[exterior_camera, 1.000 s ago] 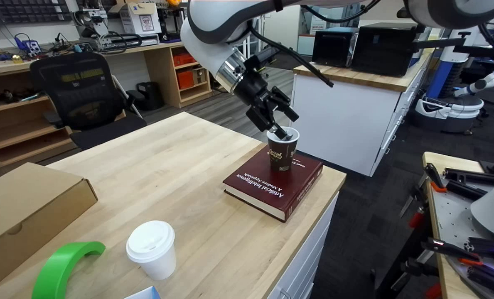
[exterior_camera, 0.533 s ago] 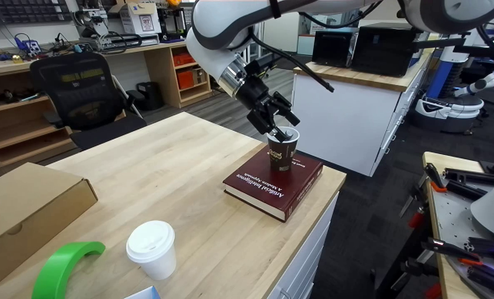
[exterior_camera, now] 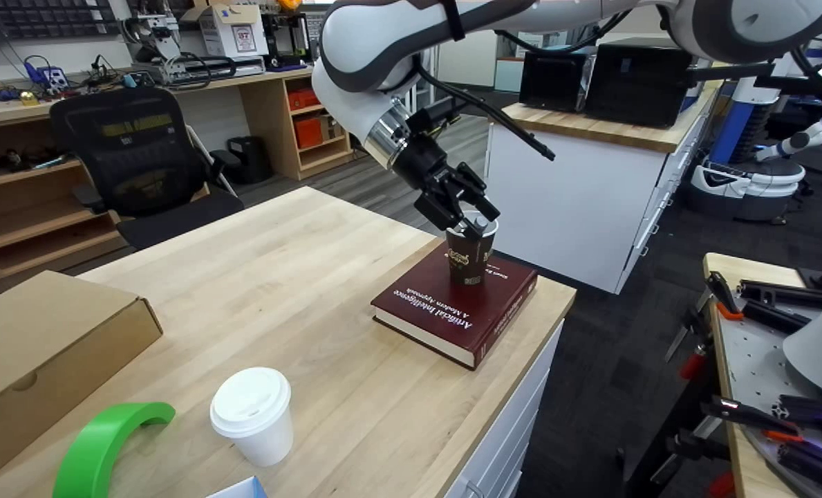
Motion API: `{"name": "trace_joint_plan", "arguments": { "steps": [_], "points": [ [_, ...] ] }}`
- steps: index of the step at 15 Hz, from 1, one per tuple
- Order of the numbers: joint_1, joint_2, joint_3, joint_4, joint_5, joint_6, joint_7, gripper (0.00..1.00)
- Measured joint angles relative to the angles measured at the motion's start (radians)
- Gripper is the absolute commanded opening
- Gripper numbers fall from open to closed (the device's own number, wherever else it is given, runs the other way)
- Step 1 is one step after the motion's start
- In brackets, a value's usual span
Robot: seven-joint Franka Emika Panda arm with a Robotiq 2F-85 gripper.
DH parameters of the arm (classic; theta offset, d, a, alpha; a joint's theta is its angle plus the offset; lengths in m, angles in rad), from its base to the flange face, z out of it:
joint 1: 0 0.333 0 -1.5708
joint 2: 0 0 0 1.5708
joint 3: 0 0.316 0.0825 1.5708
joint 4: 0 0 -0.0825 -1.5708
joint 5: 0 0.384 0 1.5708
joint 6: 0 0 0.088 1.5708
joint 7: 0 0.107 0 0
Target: Remove the marker from the cup and put it on the book
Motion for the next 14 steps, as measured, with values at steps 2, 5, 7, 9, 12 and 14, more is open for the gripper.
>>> {"name": "trace_joint_plan", "arguments": {
  "steps": [2,5,7,9,12,14],
  "points": [
    [0.0,0.0,0.0,0.01,0.0,0.001,0.0,0.32],
    [0.0,0.0,0.0,0.021,0.0,0.001,0.001,0.13],
    [0.0,0.0,0.0,0.022,0.0,0.002,0.001,0.03],
    [0.0,0.0,0.0,0.024,0.001,0.004,0.001,0.06],
    [-0.001,0.0,0.0,0.025,0.002,0.011,0.001,0.06],
    [-0.004,0.0,0.0,0.025,0.004,0.012,0.001,0.06]
  ]
}}
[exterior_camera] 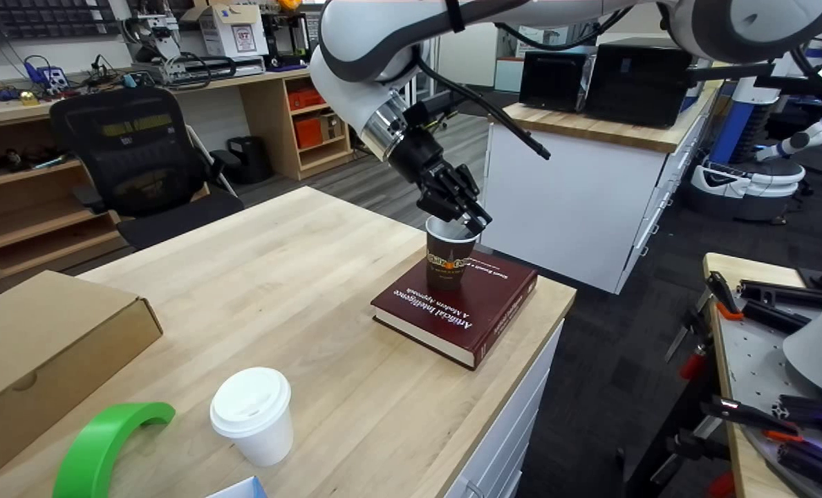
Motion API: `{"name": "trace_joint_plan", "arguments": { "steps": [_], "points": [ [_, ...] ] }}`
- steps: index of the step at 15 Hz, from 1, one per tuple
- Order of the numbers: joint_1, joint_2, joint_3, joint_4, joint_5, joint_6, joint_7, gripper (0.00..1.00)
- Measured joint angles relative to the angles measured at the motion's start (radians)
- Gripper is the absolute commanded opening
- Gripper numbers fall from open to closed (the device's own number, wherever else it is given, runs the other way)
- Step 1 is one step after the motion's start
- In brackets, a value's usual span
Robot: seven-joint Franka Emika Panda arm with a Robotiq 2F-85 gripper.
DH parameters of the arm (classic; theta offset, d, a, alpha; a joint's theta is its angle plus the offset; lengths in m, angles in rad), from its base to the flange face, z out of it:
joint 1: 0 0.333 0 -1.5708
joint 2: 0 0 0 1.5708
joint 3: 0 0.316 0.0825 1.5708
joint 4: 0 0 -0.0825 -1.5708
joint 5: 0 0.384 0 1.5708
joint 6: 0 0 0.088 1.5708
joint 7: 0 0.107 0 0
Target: Remove the marker from the cup and put it on the book
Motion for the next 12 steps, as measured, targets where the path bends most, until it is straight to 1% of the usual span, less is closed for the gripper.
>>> {"name": "trace_joint_plan", "arguments": {
  "steps": [4,12],
  "points": [
    [-0.006,-0.011,0.0,0.0,0.002,0.002,0.0,0.06],
    [0.012,-0.105,0.014,-0.006,0.0,-0.04,-0.017,0.06]
  ]
}}
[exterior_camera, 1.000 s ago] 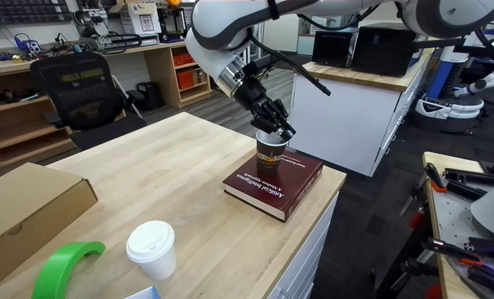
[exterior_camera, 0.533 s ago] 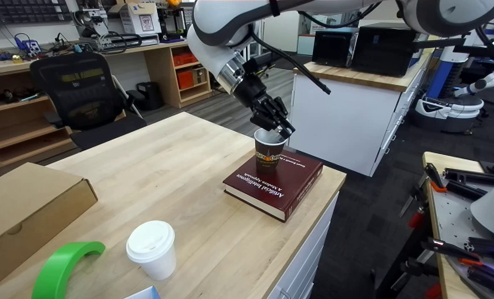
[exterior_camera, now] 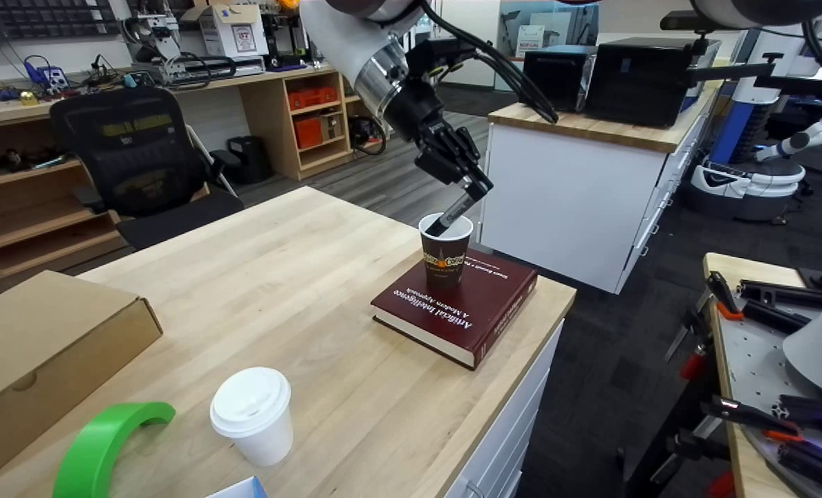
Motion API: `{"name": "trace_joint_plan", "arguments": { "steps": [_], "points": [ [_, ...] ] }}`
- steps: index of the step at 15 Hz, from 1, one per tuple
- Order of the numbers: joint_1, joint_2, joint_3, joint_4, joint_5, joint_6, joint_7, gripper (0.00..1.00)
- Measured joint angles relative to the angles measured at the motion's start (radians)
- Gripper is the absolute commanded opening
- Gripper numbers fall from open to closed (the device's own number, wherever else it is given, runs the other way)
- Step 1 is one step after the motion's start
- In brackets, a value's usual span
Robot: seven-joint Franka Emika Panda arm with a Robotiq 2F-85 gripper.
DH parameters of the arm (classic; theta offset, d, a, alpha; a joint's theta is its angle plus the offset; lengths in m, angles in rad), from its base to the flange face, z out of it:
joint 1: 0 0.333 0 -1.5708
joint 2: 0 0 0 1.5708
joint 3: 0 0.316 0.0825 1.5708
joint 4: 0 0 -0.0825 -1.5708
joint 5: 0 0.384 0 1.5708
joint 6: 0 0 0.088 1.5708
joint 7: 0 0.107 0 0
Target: Remove the marker from the cup and put it on the book
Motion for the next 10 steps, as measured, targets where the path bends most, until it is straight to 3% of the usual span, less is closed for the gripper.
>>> {"name": "trace_joint_plan", "arguments": {
  "steps": [10],
  "points": [
    [0.007,-0.111,-0.027,-0.023,-0.007,-0.033,0.026,0.06]
  ]
}}
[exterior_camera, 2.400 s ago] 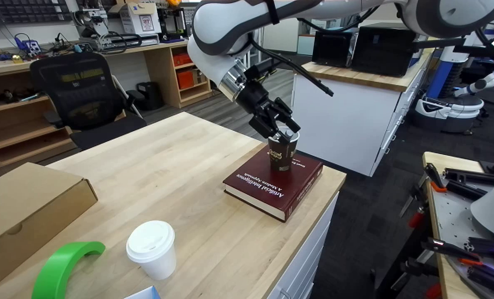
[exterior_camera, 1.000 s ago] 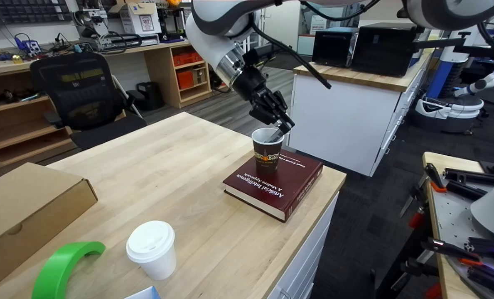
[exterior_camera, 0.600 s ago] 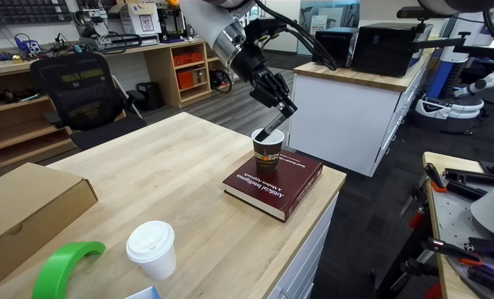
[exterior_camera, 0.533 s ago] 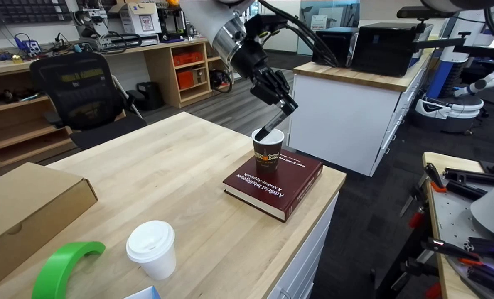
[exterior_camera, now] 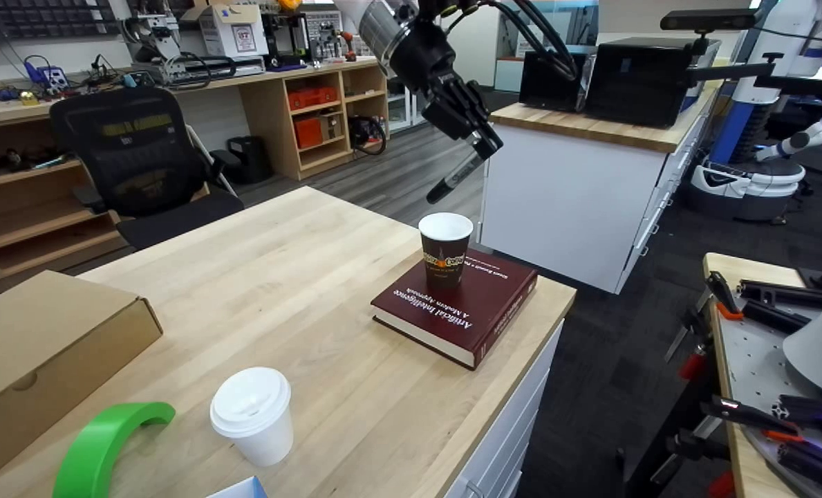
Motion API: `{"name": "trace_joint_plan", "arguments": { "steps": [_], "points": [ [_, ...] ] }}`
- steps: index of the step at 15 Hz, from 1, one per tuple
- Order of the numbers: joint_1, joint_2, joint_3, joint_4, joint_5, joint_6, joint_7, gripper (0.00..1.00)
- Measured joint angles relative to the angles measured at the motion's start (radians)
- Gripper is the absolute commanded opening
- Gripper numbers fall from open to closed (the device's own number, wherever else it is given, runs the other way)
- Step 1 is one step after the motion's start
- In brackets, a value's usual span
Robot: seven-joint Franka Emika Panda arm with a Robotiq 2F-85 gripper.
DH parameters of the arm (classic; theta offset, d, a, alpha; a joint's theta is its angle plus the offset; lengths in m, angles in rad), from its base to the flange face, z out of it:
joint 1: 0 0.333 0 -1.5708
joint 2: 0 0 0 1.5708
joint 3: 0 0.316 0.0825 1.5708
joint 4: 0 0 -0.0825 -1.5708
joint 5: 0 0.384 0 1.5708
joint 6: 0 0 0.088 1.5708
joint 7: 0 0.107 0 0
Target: Remove the marker from the cup and put it on the book
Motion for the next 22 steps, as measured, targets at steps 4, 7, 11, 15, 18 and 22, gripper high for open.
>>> {"name": "trace_joint_plan", "arguments": {
  "steps": [4,7,11,15,18,22],
  "points": [
    [-0.013,-0.037,-0.035,-0.027,0.001,0.005,0.021,0.06],
    [-0.025,-0.045,-0.057,-0.051,0.002,0.017,0.03,0.06],
    [-0.036,-0.045,-0.078,-0.107,0.009,0.064,0.03,0.06],
    [-0.05,-0.045,-0.081,-0.18,0.014,0.147,0.03,0.06],
    [-0.061,-0.046,-0.081,-0.246,0.033,0.228,0.03,0.06],
    [-0.07,-0.049,-0.081,-0.338,0.055,0.333,0.031,0.06]
  ]
}}
